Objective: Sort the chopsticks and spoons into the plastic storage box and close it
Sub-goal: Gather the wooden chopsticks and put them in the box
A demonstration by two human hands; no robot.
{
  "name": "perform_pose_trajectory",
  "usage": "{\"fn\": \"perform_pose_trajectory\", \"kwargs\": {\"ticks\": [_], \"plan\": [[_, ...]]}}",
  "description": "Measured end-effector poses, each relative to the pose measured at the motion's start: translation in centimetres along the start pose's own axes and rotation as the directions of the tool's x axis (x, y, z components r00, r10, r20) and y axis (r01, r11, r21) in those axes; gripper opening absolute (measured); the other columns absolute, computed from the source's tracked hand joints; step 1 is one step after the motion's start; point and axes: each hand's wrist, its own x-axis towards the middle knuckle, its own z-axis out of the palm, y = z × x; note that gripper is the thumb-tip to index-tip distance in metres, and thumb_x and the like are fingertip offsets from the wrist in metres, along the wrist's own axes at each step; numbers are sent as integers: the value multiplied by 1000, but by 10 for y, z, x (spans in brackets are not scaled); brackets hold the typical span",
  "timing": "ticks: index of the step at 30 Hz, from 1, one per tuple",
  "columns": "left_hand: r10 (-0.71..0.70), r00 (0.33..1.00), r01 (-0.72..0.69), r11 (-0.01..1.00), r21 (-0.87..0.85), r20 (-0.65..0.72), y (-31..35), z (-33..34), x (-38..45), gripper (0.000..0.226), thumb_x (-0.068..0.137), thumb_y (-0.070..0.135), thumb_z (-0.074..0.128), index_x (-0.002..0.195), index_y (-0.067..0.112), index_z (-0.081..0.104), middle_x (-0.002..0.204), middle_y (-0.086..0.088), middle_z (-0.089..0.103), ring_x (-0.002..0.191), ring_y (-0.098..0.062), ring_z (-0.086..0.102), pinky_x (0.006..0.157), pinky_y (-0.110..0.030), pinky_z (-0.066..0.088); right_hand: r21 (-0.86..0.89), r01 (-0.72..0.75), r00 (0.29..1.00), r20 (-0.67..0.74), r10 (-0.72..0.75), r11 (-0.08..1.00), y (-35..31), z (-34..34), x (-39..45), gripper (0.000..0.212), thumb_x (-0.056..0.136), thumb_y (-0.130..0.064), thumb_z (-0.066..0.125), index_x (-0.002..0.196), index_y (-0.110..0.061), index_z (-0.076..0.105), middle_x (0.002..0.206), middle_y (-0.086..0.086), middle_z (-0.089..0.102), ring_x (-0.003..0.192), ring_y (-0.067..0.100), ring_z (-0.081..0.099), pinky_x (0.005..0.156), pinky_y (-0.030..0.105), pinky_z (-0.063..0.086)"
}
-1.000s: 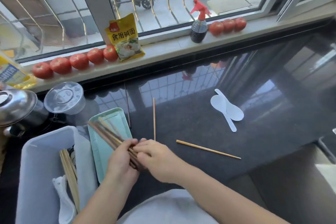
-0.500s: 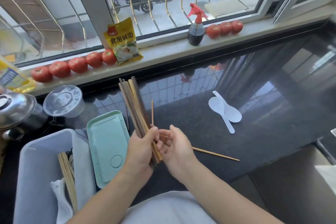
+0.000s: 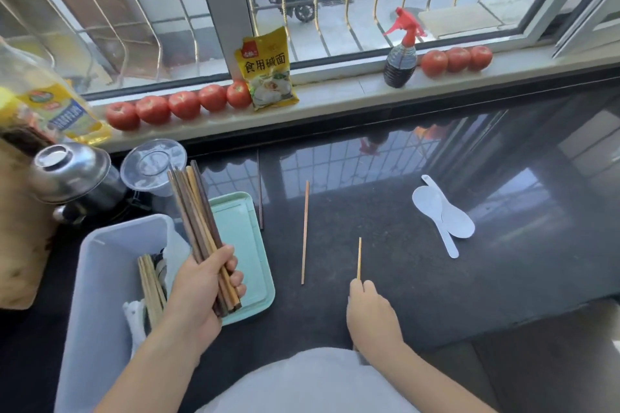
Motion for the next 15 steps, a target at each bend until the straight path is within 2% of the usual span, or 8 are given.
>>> {"fn": "perform_pose_trajectory", "kwargs": {"ticks": [1,3,4,6,9,12,15], "plan": [[-1,1000,1,1000,0,-1,0,-1,-1,9,103,9,54,104,15,47,63,-1,47,47,-15,44,42,-27,42,-2,10,1000,2,-10,1000,-4,-3,13,41,70,-8,82,95,-17,51,72,-2,37,50,21,60,42,29,30],[-11,1000,11,1000,0,-8,-2,-2,-2,9,103,10,55,105,15,48,63,-1,49,48,-15,45,42,-27,42,-64,34,998,-47,-37,997,-10,-15,42,46,88,-4,61,126,-14,39,92,1,54,82,26,69,61,34,47],[-17,1000,17,1000,-3,-9,-2,-3,-4,8,103,11,56,105,14,49,63,-1,49,48,-15,46,43,-27,42,-113,53,996,-62,-60,992,-12,-23,57,47,91,-5,58,132,-12,36,102,2,59,91,26,69,69,34,50],[-27,1000,27,999,-23,-12,-2,-6,-7,7,103,11,56,105,14,50,64,-2,49,49,-15,46,42,-28,42,-213,44,996,-66,-59,976,-14,-39,88,39,93,-9,60,127,-9,43,110,3,62,97,24,69,73,32,52],[-27,999,26,998,-59,-25,1,-12,-10,7,103,10,56,104,14,51,65,-2,49,49,-15,45,42,-27,42,-269,32,999,-21,-39,963,-10,-52,115,24,94,-12,61,115,-11,51,111,5,62,101,22,67,76,29,53],[-35,998,30,995,-97,-49,4,-18,-12,6,103,11,56,103,14,51,65,-2,50,50,-15,46,43,-28,43,-257,25,999,-15,-30,966,0,-53,132,27,91,-10,61,114,-12,48,114,7,56,106,24,59,77,30,52],[-42,997,34,993,-114,-66,5,-21,-15,6,102,11,57,101,14,52,66,-3,50,50,-16,45,44,-28,43,-296,50,999,1,-52,954,6,-52,139,30,90,-9,60,114,-12,43,113,9,54,103,25,56,71,29,46]]}}
